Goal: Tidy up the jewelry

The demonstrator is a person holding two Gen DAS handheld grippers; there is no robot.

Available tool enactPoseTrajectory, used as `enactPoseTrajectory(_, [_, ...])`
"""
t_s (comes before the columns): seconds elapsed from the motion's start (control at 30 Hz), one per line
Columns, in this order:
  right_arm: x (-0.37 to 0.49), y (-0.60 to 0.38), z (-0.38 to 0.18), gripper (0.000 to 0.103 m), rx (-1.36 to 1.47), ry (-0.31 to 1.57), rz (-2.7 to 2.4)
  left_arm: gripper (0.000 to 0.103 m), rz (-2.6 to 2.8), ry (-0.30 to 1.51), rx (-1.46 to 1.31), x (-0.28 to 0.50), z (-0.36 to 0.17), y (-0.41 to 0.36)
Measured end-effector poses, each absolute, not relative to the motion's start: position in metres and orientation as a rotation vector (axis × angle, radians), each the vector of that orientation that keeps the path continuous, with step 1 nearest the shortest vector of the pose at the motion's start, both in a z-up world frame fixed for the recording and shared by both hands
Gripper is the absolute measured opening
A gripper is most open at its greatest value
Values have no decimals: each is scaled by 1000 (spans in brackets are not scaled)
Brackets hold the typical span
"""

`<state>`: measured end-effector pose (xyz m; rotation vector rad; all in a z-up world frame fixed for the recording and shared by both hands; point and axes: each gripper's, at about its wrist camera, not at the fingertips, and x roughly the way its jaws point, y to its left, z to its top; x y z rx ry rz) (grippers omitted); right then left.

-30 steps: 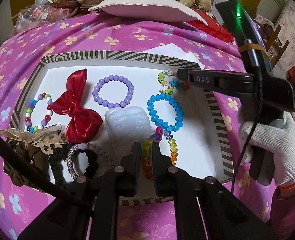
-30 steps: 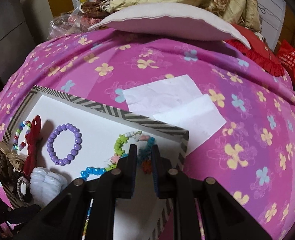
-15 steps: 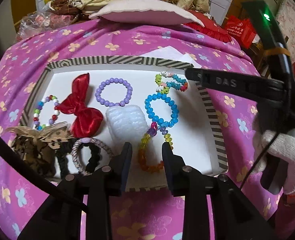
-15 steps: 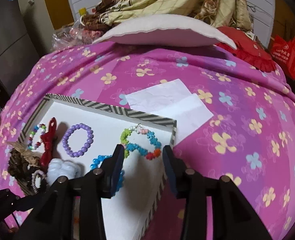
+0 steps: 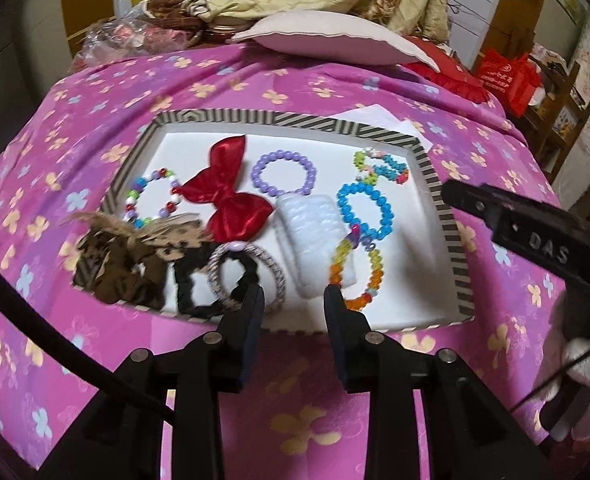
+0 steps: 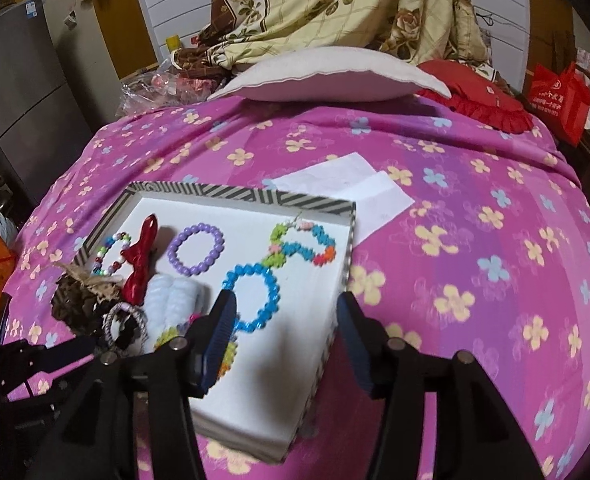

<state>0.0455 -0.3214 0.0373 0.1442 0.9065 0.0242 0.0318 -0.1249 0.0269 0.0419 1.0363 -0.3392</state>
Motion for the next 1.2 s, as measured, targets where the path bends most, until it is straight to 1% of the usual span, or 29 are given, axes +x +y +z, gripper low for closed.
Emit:
enactPoseTrajectory(0.43, [10,-300,29,58,163,913,7,37,-282,1025,25,16,31,-100])
enactPoseTrajectory(0.57, [1,-295,32,59,169,900,7,37,-271,1021,15,13,32,-94])
enactPoseTrajectory(0.73, [-11,-285,39,65,167,877,3,37,-256,1004,29,7,37,-89])
enactPoseTrajectory(1.1, [-34,-262,53,67,146,839,3,37,-228,935,39,-6,57,-76])
enactPoseTrajectory(1.2, [-39,-255,59,70,133,826,4,37,-218,910,43,-10,64,-73])
